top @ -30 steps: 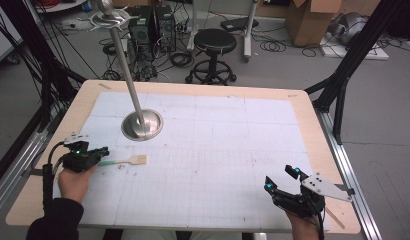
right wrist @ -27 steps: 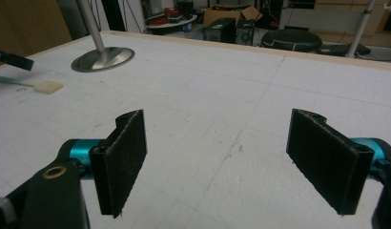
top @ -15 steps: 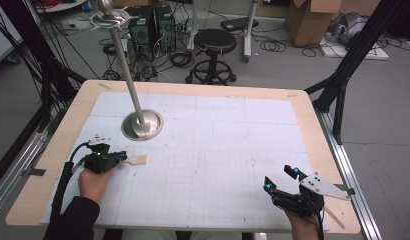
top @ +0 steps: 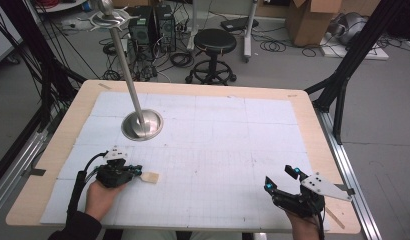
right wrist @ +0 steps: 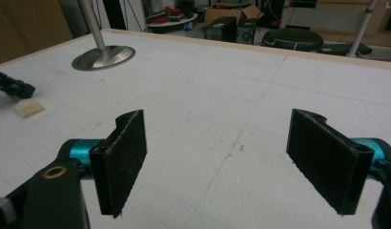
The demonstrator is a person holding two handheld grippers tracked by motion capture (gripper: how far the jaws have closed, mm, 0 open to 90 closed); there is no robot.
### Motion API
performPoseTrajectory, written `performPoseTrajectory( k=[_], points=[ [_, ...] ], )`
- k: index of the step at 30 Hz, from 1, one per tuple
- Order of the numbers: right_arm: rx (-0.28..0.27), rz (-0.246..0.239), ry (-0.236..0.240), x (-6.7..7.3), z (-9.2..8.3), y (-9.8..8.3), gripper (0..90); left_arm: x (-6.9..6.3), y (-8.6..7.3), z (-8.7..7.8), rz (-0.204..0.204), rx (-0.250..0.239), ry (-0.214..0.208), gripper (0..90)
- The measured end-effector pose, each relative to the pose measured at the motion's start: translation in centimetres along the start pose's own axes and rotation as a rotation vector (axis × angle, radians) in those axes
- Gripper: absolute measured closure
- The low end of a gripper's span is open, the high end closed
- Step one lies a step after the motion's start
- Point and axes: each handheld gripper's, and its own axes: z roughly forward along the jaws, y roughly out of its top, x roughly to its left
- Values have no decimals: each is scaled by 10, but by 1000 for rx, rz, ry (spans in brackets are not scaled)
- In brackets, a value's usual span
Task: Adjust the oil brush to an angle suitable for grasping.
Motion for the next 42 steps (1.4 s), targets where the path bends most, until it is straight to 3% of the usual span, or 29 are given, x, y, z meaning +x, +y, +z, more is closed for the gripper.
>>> performPoseTrajectory(
  k=[5,9,15,16,17,18,19,23,27,29,31,33,39,42],
  points=[
    [-1,2,0,0,0,0,201,-17,-8,-5,45,14,-41,896],
    [-1,4,-4,0,-1,0,201,-21,-11,-9,55,19,-57,896],
    [-1,9,-5,0,-1,0,201,-24,-22,-17,28,6,-91,896],
    [-4,6,-6,0,-1,0,201,-22,-22,-25,4,-36,-88,895],
    [-3,10,-6,0,-2,0,201,-22,-22,-25,4,-36,-88,896],
    [-3,10,-6,0,-2,0,201,-18,-21,-32,-15,-69,-80,896],
    [-6,10,-7,0,-2,0,201,-11,-20,-42,-42,-113,-65,896],
    [-13,18,-10,-2,-4,-1,201,16,-34,-78,-129,-195,13,896],
    [-5,19,-10,-3,-2,-1,201,38,-58,-103,-219,-207,63,896],
    [2,17,-7,-1,0,-1,201,41,-65,-108,-235,-193,91,896],
    [6,12,-4,0,2,-1,202,45,-68,-108,-234,-163,126,896],
    [9,8,-2,0,3,-1,203,48,-67,-101,-239,-139,128,896],
    [7,18,-5,-1,2,-1,202,43,-53,-71,-172,-46,159,896],
    [5,22,-10,-2,1,-2,202,44,-46,-57,-175,-35,167,896]
  ],
)
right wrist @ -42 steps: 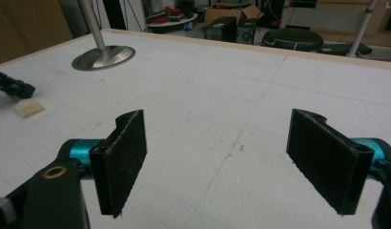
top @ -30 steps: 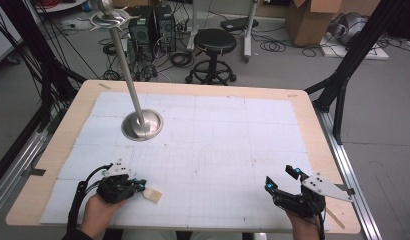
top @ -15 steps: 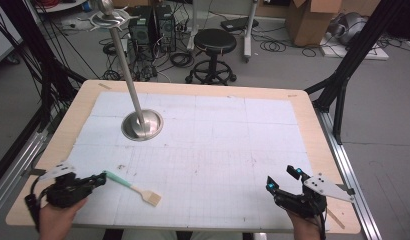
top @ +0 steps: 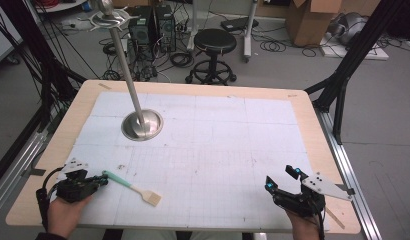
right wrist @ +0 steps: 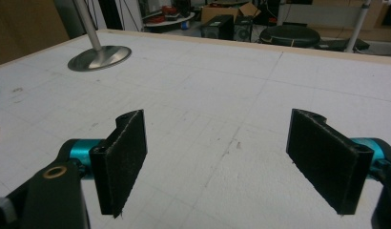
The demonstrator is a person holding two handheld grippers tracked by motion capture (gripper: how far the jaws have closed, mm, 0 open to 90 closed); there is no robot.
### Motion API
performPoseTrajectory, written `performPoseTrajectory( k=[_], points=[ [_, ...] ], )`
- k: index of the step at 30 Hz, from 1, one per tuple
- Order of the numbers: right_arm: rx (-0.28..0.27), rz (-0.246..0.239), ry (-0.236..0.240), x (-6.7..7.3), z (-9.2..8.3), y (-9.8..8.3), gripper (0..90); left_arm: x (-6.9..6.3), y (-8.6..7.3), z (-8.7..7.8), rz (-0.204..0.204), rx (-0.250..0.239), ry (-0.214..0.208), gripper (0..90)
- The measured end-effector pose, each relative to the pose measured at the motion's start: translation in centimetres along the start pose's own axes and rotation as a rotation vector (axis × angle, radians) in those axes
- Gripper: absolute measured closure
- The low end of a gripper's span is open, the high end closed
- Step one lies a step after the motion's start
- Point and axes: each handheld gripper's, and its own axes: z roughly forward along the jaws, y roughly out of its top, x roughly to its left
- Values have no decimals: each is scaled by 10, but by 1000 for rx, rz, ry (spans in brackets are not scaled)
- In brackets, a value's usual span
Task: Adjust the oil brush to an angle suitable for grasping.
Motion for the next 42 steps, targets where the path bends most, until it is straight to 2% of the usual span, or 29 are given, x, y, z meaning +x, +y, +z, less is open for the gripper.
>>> performPoseTrajectory(
  k=[4,6,8,9,12,15,17,19,20,21,23,26,29,31,33,34,38,42],
  points=[
    [-2,4,-3,-1,-1,-1,202,-1,4,6,-14,-13,11,896],
    [-3,6,-2,-1,-1,-1,202,-1,8,13,-38,-27,11,896],
    [-5,14,-4,-2,-1,-1,202,-2,15,19,-33,-19,19,896],
    [-6,20,-4,-3,-1,-1,202,-4,20,23,-22,-12,29,896],
    [-12,29,-8,-4,-1,-1,202,-13,38,39,-15,8,20,896],
    [-8,29,-7,-5,0,-1,202,-26,54,57,10,27,19,896],
    [-4,27,-6,-5,0,-2,202,-32,60,65,-5,22,-2,896],
    [-2,27,-6,-5,-1,-2,202,-38,63,70,-10,17,3,896],
    [-3,25,-8,-6,-1,-3,202,-40,65,72,-3,21,-3,896],
    [-4,27,-7,-6,-1,-3,202,-44,67,75,-3,28,-27,896],
    [-1,32,-7,-6,-2,-3,203,-53,68,78,28,32,-46,896],
    [0,22,-7,-6,-1,-2,202,-68,67,84,49,27,-86,896],
    [3,8,-4,-5,-1,-2,203,-80,68,90,62,31,-144,896],
    [8,9,-2,-4,0,-2,203,-87,67,91,72,25,-174,896],
    [4,6,-1,-4,0,-1,203,-93,68,89,102,20,-190,895],
    [4,6,-1,-4,-1,-1,203,-93,68,87,104,13,-196,896],
    [-4,8,-5,-6,-3,-1,203,-88,68,70,150,-19,-174,896],
    [-15,12,-10,-5,-6,0,203,-79,64,50,137,-82,-175,895]
  ],
)
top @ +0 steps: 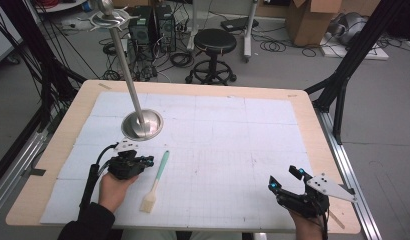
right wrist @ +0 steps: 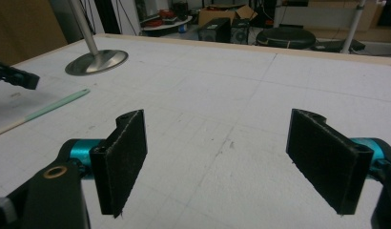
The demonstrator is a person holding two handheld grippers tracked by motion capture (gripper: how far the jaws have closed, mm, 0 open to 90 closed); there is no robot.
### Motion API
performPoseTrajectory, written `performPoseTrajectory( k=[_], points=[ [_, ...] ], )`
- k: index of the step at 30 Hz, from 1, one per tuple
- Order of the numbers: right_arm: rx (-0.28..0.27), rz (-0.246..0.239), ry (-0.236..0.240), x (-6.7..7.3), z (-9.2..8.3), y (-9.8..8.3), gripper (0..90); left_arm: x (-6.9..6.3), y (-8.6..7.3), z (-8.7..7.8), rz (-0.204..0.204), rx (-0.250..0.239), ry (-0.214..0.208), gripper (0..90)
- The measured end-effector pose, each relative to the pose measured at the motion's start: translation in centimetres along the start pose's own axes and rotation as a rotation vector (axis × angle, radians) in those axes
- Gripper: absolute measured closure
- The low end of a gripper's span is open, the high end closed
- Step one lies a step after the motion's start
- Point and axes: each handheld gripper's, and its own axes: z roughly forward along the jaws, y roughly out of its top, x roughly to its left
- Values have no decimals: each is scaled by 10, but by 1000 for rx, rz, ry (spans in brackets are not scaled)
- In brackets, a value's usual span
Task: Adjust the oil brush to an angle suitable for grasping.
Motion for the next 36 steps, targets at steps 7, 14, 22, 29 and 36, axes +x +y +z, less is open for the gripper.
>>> performPoseTrajectory(
  k=[7,14,22,29,36],
  points=[
    [-1,-16,-9,3,-2,1,203,6,-13,-32,0,-121,-19,789],
    [9,-19,-11,3,1,1,203,-17,-24,-31,45,-96,-76,891],
    [7,-20,-9,3,0,1,203,-52,-41,-1,108,8,-143,897],
    [2,-22,-12,3,-1,1,203,-51,-47,2,119,60,-100,897],
    [1,-23,-12,2,-2,1,203,-42,-48,-4,119,85,-56,897]
  ],
)
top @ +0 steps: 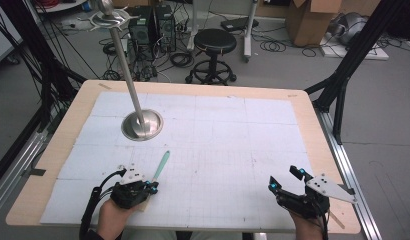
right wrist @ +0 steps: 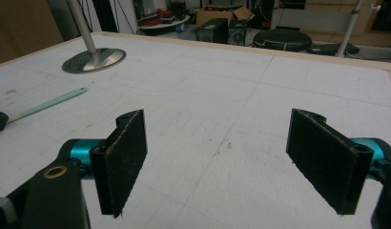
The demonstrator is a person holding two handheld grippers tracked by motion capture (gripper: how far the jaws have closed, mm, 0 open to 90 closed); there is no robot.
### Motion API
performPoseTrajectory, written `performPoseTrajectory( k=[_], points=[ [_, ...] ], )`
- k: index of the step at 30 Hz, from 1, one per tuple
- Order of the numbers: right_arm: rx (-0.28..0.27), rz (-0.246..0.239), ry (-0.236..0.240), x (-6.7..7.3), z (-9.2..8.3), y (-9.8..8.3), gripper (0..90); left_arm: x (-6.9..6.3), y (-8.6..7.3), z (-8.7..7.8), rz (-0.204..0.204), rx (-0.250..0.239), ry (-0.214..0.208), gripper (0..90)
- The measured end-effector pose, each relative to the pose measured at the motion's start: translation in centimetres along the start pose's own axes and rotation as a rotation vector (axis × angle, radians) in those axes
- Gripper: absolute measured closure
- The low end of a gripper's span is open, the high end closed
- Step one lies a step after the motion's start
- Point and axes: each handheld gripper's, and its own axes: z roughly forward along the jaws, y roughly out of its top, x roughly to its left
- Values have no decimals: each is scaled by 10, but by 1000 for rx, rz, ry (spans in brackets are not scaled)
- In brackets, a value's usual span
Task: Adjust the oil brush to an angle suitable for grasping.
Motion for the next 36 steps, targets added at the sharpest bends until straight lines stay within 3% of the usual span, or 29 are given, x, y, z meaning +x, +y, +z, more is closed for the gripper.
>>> performPoseTrajectory(
  k=[4,7,12,17,19,21,26,36],
  points=[
    [-2,-2,-1,0,0,0,203,10,-2,-7,-17,1,27,897],
    [-1,-1,-1,0,0,0,203,16,-3,-14,-34,-31,15,895],
    [1,-1,-2,0,0,0,203,30,0,-32,-70,-159,-5,687],
    [12,-9,0,1,2,-1,203,49,-1,-52,-128,-332,-27,462],
    [15,-10,0,1,2,-1,203,53,0,-58,-122,-395,-34,399],
    [14,-11,0,2,3,-1,203,54,0,-62,-105,-423,-27,341],
    [19,-7,-3,2,4,-1,203,56,-2,-67,-97,-435,-3,195],
    [28,-20,4,4,6,-1,203,56,-4,-71,-98,-449,-5,199]
  ],
)
